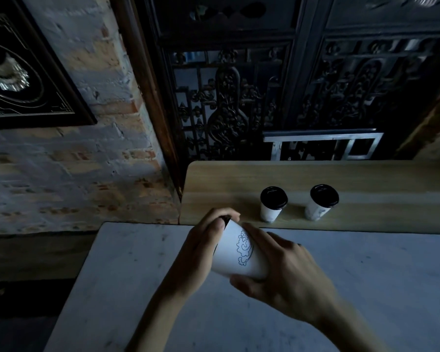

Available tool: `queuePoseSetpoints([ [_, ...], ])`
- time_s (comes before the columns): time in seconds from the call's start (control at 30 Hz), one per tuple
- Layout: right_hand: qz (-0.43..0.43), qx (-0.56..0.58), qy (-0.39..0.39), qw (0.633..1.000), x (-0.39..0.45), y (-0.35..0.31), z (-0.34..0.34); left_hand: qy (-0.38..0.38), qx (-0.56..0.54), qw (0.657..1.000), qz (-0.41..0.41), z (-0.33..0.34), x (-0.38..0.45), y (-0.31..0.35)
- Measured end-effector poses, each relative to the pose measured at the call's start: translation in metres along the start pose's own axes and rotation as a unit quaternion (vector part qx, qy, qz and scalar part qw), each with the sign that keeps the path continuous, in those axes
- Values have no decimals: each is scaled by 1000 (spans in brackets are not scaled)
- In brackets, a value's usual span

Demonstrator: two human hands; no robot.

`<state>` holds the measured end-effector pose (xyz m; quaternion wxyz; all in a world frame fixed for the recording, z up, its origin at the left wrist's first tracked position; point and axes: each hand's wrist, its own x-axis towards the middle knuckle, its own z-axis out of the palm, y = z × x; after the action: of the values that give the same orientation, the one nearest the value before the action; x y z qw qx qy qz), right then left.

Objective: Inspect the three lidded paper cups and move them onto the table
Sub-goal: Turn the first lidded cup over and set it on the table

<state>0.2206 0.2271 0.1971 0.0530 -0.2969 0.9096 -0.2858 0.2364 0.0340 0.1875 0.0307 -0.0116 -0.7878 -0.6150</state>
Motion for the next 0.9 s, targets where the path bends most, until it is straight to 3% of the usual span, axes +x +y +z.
queuePoseSetpoints([
  [0.2, 6, -25, 16, 1000, -22, -13, -8, -9, -15, 1000, 9, 7, -17, 10],
  [0.57, 13, 48, 50, 998, -41, -15, -8, -15, 4, 997, 75, 12, -29, 15],
  [0.77, 14, 162, 73, 984, -41, -13, -6, -18, 26, 992, 119, 10, -30, 22],
  [0.9, 53, 263, 37, 963, -40, -13, -2, -30, 23, 995, 93, 13, -22, 21],
])
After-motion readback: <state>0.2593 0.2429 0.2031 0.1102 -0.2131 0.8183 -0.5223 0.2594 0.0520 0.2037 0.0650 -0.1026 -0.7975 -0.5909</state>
